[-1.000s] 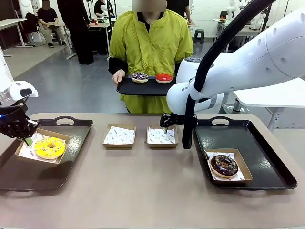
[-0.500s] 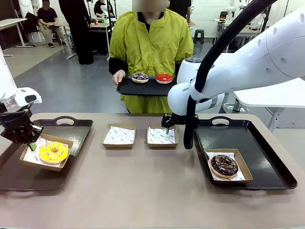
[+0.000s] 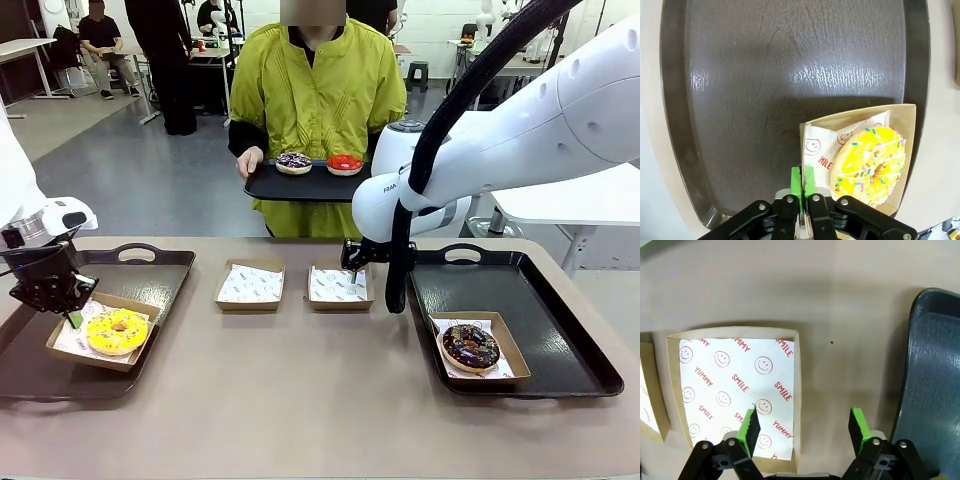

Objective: Individually package the donuts and arrange them on the tray.
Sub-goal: Place the picked Paper togo box on the Handle tray while simultaneously picking up another Paper togo box from the table with the other hand.

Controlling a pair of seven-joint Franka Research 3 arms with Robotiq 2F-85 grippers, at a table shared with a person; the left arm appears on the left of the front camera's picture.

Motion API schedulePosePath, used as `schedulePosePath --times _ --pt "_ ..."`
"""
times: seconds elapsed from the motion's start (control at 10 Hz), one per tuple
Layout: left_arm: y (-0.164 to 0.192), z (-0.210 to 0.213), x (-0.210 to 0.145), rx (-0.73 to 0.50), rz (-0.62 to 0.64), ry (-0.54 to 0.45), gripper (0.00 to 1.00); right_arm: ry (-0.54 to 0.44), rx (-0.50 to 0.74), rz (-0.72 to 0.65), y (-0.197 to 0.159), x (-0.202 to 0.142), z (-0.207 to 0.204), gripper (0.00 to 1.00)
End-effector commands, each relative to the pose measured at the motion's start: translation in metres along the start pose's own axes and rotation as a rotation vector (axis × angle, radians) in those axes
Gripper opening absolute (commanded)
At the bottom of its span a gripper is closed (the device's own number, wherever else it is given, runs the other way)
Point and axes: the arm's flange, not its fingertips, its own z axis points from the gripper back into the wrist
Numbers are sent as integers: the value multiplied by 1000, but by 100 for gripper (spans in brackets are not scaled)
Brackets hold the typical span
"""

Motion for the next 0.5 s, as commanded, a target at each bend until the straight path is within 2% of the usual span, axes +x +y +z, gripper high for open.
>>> schedulePosePath --times 0.0,0.1,0.2,0.3,0.4 --pt "0 -1 -1 -32 -26 -7 57 5 -28 -20 7 8 -1 32" --pt "1 -1 -1 -35 -32 -7 100 6 -26 -22 7 8 -1 0" --pt "1 -1 -2 -38 -35 -7 60 6 -28 -24 8 8 -1 0" --pt "1 0 -2 -42 -36 -5 100 8 -28 -24 8 8 -1 0" --pt "1 0 -2 -44 -38 -3 100 9 -28 -25 8 9 -1 14"
